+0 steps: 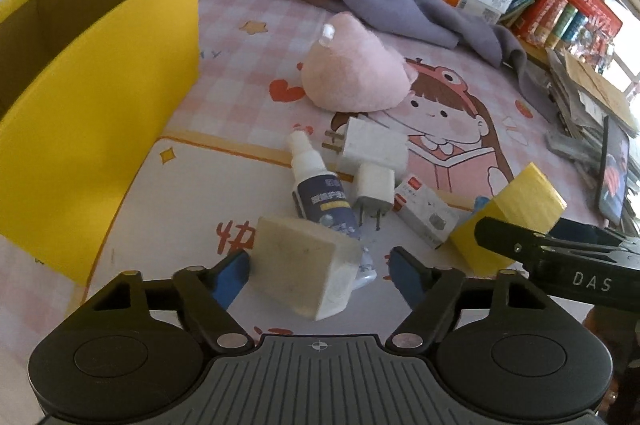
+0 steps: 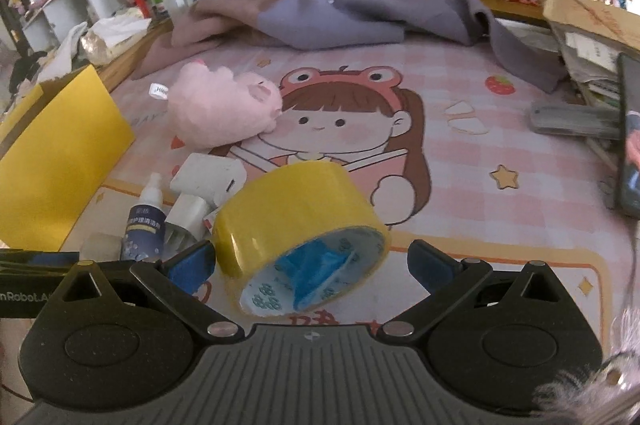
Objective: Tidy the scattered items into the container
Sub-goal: 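Grasp the white soap bar with the left tool while the right tool approaches the yellow tape roll, then lift the soap bar with the left tool while the right tool grasps the tape roll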
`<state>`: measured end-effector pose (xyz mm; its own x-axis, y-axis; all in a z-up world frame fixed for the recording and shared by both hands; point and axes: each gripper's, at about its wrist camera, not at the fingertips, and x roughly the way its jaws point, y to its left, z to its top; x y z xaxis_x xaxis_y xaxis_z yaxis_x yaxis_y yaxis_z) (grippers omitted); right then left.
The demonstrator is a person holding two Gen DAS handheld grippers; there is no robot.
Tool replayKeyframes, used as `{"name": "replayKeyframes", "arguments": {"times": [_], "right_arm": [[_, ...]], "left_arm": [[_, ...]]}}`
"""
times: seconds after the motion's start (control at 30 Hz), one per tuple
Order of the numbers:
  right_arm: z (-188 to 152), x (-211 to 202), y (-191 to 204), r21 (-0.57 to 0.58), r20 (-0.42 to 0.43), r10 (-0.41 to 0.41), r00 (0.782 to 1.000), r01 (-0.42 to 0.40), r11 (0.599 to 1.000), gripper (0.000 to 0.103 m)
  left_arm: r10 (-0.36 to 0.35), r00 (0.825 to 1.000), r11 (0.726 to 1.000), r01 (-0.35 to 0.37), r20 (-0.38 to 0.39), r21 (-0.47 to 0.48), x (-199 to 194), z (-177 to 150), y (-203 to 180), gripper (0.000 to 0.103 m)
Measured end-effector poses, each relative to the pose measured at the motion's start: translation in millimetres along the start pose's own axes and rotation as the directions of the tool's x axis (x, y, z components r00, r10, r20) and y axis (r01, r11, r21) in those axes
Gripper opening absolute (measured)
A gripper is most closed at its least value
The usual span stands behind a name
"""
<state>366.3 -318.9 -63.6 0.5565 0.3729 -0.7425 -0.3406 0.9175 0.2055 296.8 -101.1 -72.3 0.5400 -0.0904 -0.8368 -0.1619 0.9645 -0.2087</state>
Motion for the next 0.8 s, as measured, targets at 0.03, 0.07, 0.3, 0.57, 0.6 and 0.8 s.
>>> {"name": "replayKeyframes", "arguments": {"times": [0.03, 0.07, 0.3, 0.57, 0.6, 0.8], "right_arm": [[0.6, 2.4, -0.3, 0.001, -0.007, 0.007, 1.0, -0.007, 1.0, 0.103], [1.4, 4.2, -0.6, 0.002, -0.011, 0.013, 1.0, -0.013, 1.0, 0.103], [2.8, 11.2, -1.5, 0.001, -0.033, 0.038, 0.999, -0.038, 0.999, 0.101], [2.1, 10.6, 6.9, -0.069, -0.032, 0.008, 0.999, -0.011, 0.998, 0.097], [2.1, 8.2, 7.1, -0.07, -0.025, 0.005, 1.0, -0.007, 0.997, 0.097], [5.2, -14.3, 4.4, -0.069, 0.033, 0.004, 0.999, -0.002, 0.998, 0.097]], "left_arm": [[0.003, 1.0, 1.0, -0.003, -0.003, -0.01, 0.9, 0.5, 2.1, 0.07], [0.004, 1.0, 1.0, -0.004, -0.003, -0.021, 1.4, 1.2, 4.2, 0.068], [-0.03, 0.999, 0.996, 0.031, 0.013, -0.082, -0.1, 1.4, 13.1, 0.056], [-0.029, 0.999, 0.997, 0.032, 0.031, -0.071, -17.3, 1.5, 10.1, 0.041], [-0.029, 0.999, 0.997, 0.032, 0.043, -0.064, -22.1, 2.4, 9.4, 0.04], [-0.041, 0.992, 0.998, 0.045, 0.117, -0.037, -48.4, 6.0, 6.8, 0.039]]}}
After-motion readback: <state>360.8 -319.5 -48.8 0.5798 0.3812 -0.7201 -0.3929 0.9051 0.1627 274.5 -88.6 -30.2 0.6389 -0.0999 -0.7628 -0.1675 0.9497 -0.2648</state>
